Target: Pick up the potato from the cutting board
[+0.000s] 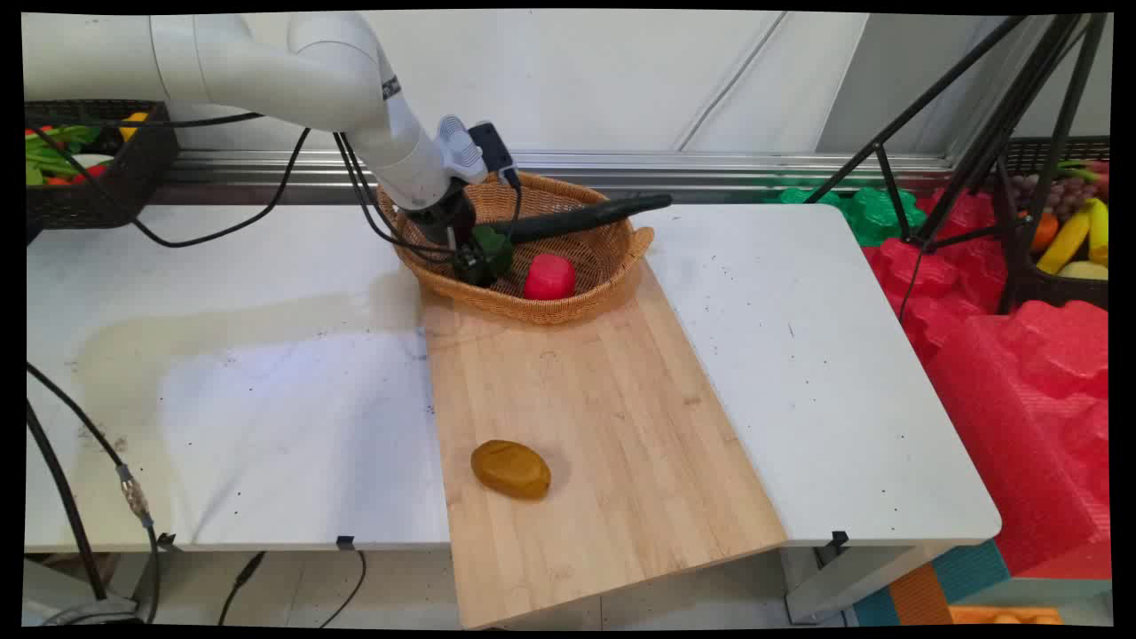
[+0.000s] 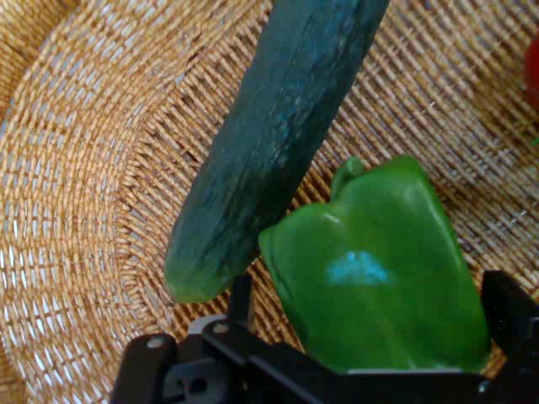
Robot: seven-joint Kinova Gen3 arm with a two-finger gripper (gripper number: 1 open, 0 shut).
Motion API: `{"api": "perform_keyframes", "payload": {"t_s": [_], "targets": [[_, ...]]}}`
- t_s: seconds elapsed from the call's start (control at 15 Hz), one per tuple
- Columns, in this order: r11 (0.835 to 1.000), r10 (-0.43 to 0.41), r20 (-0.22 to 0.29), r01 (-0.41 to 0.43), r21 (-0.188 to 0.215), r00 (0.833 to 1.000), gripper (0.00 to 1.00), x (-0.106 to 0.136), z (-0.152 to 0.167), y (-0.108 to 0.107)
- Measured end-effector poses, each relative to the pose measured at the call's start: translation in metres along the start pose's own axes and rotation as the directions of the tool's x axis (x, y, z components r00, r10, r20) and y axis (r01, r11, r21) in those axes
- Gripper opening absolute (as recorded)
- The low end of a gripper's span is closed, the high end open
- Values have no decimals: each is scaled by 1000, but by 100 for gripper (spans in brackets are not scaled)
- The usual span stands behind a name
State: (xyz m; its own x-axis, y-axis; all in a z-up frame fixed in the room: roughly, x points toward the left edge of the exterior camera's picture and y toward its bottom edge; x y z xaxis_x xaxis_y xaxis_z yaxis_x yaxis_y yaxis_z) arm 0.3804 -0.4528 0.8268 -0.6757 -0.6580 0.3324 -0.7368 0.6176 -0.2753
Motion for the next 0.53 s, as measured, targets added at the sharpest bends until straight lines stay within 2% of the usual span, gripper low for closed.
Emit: {"api": "perform_keyframes", "payload": {"t_s": [0.53], "targets": [[1000,18,-60,-17,13,998,100,-3,-18,4]]}}
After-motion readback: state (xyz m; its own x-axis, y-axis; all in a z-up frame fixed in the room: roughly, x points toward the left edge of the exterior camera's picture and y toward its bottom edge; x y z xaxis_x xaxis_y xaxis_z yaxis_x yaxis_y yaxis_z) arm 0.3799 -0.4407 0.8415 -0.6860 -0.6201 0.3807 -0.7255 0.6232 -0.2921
